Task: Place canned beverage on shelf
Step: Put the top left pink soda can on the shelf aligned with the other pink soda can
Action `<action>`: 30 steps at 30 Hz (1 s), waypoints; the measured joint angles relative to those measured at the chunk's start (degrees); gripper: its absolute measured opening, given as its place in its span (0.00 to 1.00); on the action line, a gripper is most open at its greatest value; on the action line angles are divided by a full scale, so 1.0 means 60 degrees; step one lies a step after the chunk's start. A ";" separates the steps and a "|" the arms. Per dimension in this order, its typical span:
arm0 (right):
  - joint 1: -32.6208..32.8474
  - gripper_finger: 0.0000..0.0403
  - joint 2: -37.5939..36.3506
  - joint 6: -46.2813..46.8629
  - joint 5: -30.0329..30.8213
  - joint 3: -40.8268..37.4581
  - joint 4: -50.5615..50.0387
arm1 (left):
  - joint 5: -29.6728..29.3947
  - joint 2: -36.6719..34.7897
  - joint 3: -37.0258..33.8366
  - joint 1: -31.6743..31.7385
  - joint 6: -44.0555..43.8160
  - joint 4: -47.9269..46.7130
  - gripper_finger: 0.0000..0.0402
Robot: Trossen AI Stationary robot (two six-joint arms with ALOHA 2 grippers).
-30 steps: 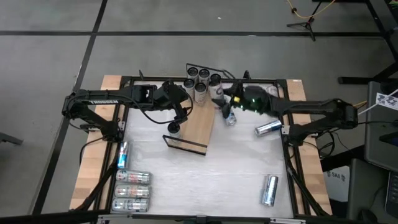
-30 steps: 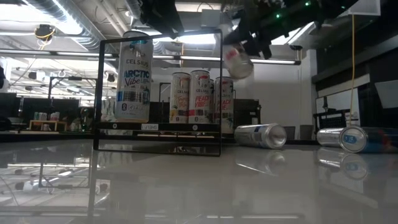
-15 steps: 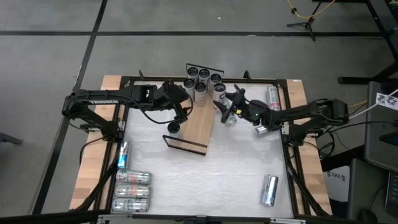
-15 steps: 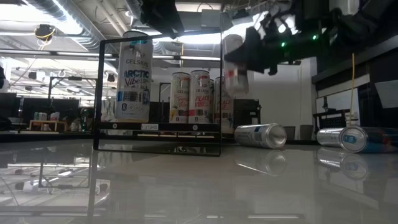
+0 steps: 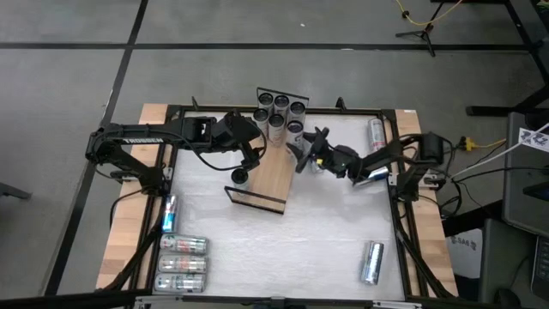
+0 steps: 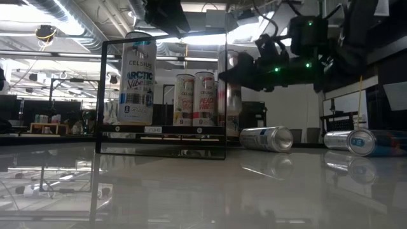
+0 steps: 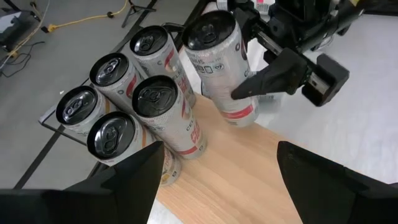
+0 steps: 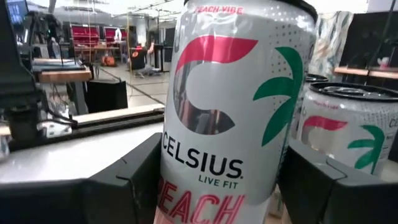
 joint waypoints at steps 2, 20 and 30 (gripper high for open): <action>0.0000 0.62 0.0270 -0.0204 0.0000 0.0000 0.0146 | 0.0000 0.0000 0.0003 -0.0003 0.0000 0.0020 0.76; -0.0007 0.66 0.1493 -0.0485 0.0018 0.0018 0.1109 | 0.0000 -0.0003 -0.0001 0.0001 -0.0007 0.0198 0.76; -0.0007 0.76 0.1493 -0.0485 0.0006 0.0018 0.1034 | 0.0000 0.0000 -0.0001 0.0001 -0.0015 0.0201 0.76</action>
